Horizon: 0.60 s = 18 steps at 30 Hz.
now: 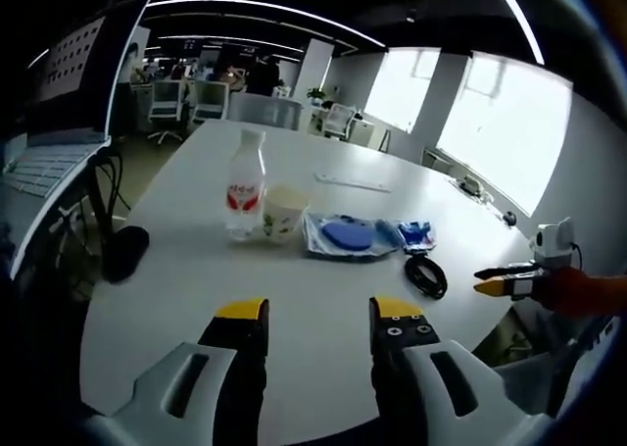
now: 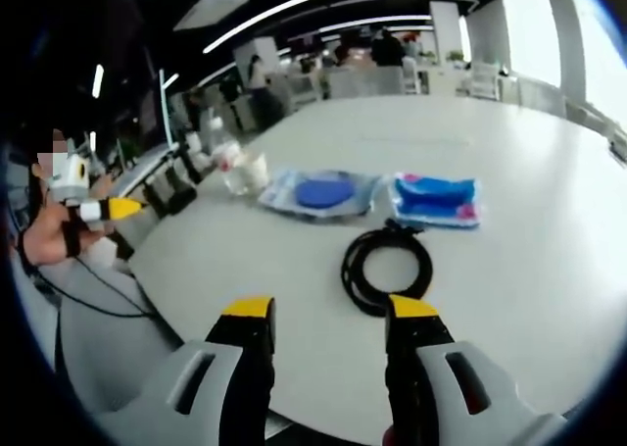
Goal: Arrange the tabletop items into an orderly group along one side of the table until the central work area is clear of visible clutter.
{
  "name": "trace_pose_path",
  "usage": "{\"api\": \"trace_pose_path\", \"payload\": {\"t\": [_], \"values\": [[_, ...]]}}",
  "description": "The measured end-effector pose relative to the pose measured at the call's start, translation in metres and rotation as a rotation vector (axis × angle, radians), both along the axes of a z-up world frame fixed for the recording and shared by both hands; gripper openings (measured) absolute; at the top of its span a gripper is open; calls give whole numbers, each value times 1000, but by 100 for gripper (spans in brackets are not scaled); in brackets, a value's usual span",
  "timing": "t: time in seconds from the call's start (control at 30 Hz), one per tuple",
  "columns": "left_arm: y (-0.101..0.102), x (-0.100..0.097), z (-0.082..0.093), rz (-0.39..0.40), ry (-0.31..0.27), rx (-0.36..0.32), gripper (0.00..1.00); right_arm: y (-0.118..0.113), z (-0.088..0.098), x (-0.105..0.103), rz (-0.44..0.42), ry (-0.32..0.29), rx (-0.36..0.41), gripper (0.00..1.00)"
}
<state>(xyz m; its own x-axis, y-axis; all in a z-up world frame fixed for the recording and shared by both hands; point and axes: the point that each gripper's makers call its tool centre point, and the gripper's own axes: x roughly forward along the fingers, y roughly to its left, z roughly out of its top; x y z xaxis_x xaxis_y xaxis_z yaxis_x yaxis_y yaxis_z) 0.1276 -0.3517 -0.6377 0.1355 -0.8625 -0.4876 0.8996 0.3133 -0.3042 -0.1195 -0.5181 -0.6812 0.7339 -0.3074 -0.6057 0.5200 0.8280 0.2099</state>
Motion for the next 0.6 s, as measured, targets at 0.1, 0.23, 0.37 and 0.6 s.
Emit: {"api": "trace_pose_path", "payload": {"t": [0.1, 0.23, 0.37, 0.6], "values": [[0, 0, 0, 4, 3, -4, 40, -1, 1, 1, 2, 1, -5, 43], [0, -1, 0, 6, 7, -5, 40, -2, 0, 0, 0, 2, -2, 43], [0, -2, 0, 4, 8, -4, 40, -1, 0, -2, -4, 3, 0, 43], [-1, -3, 1, -3, 4, -8, 40, -1, 0, -4, -8, 0, -1, 43]]}}
